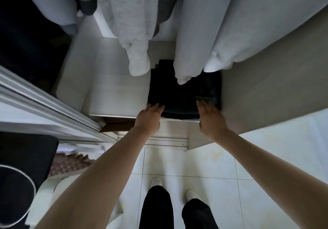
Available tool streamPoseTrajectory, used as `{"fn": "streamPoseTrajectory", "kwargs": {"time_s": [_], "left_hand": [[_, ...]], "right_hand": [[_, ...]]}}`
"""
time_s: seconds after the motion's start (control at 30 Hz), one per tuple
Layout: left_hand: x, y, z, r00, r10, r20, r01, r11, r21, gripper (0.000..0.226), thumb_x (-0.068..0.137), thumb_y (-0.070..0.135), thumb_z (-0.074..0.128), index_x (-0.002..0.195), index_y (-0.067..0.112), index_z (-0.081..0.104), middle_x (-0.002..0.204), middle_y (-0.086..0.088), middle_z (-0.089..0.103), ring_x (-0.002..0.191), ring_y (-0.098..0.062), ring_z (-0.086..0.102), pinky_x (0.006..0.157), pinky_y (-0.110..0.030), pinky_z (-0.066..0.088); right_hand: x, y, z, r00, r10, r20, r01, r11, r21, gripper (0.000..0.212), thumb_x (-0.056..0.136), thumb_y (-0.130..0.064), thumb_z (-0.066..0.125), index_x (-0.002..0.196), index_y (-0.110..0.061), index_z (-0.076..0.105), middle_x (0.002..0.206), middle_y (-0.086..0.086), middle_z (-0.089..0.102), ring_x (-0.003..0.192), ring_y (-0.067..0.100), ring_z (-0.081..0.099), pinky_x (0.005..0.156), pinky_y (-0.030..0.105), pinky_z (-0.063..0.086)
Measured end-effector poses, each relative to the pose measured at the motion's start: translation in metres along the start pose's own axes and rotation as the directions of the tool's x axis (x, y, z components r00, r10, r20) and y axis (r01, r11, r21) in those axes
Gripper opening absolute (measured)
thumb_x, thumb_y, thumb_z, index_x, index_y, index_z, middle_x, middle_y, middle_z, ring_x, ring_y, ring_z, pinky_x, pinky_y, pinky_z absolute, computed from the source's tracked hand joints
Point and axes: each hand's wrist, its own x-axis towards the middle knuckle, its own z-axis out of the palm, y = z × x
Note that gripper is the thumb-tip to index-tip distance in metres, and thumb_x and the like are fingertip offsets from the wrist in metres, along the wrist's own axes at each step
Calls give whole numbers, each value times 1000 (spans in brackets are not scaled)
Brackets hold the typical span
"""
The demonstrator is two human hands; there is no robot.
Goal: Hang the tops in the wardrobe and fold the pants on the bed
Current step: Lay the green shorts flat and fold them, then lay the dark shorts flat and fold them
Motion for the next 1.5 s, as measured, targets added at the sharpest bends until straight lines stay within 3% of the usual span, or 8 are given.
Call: {"fn": "streamPoseTrajectory", "kwargs": {"time_s": [0.17, 0.37, 0.57, 0.8, 1.0, 1.13, 1.23, 1.5], "left_hand": [[-57, 34, -18, 983, -145, -111, 115, 964, -240, 52, 95, 15, 49, 145, 25, 42, 117, -9, 66, 105, -28, 62, 83, -39, 52], [-150, 97, -7, 875, -466, -134, 331, 776, -537, 31, 100, 17, 47, 128, 20, 59, 120, 0, 69, 110, -16, 63, 94, -27, 50], [-260, 189, 14, 534, -838, -111, 457, 397, -796, 24, 95, 19, 53, 112, 31, 65, 97, 13, 71, 87, -7, 62, 70, -17, 44], [-381, 293, 53, 214, -975, 54, 453, 50, -890, 27, 94, 21, 51, 116, 33, 62, 95, 11, 71, 95, -8, 65, 80, -29, 53], [-475, 367, 106, -107, -973, 206, 353, -231, -907, 24, 94, 24, 49, 111, 35, 62, 86, 10, 70, 83, -12, 64, 73, -33, 53], [-537, 435, 148, -329, -888, 320, 119, -375, -919, 20, 94, 26, 52, 100, 41, 63, 78, 14, 70, 69, -4, 63, 56, -25, 49], [-590, 501, 182, -494, -766, 411, -78, -432, -899, 23, 92, 22, 56, 92, 45, 62, 79, 17, 70, 74, -1, 64, 58, -19, 48], [-704, 685, 262, -708, -395, 585, -414, -438, -798, 18, 92, 21, 58, 85, 36, 64, 67, -1, 66, 56, -6, 57, 53, -20, 45]], "right_hand": [[-41, -8, -10, 989, -140, -43, 143, 985, 93, 75, 93, -19, 48, 153, -11, 4, 158, 7, 17, 142, 26, 23, 115, 34, 25], [-102, -9, -16, 915, -403, -3, 393, 892, 223, 67, 97, -22, 45, 152, -9, 10, 153, 11, 29, 138, 23, 33, 110, 30, 30], [-171, -8, -24, 781, -624, 18, 599, 757, 263, 59, 100, -30, 44, 151, -12, 19, 144, 8, 43, 128, 22, 46, 105, 32, 40], [-277, -32, -20, 480, -871, 110, 827, 490, 275, 49, 100, -30, 42, 145, -16, 31, 135, 2, 53, 122, 19, 52, 98, 29, 42], [-364, -51, 8, 196, -953, 232, 903, 267, 336, 47, 101, -29, 40, 145, -20, 31, 137, -2, 50, 122, 13, 48, 97, 23, 38], [-436, -57, 29, -7, -960, 281, 945, 86, 317, 45, 101, -31, 40, 144, -24, 32, 134, -8, 51, 120, 9, 47, 94, 20, 36], [-510, -56, 53, -140, -934, 328, 946, -28, 324, 42, 100, -29, 42, 141, -25, 37, 128, -11, 53, 118, 9, 48, 89, 18, 35], [-709, -29, 131, -434, -786, 440, 890, -296, 347, 35, 98, -25, 45, 133, -21, 46, 108, -12, 58, 103, 11, 51, 80, 21, 35]]}}
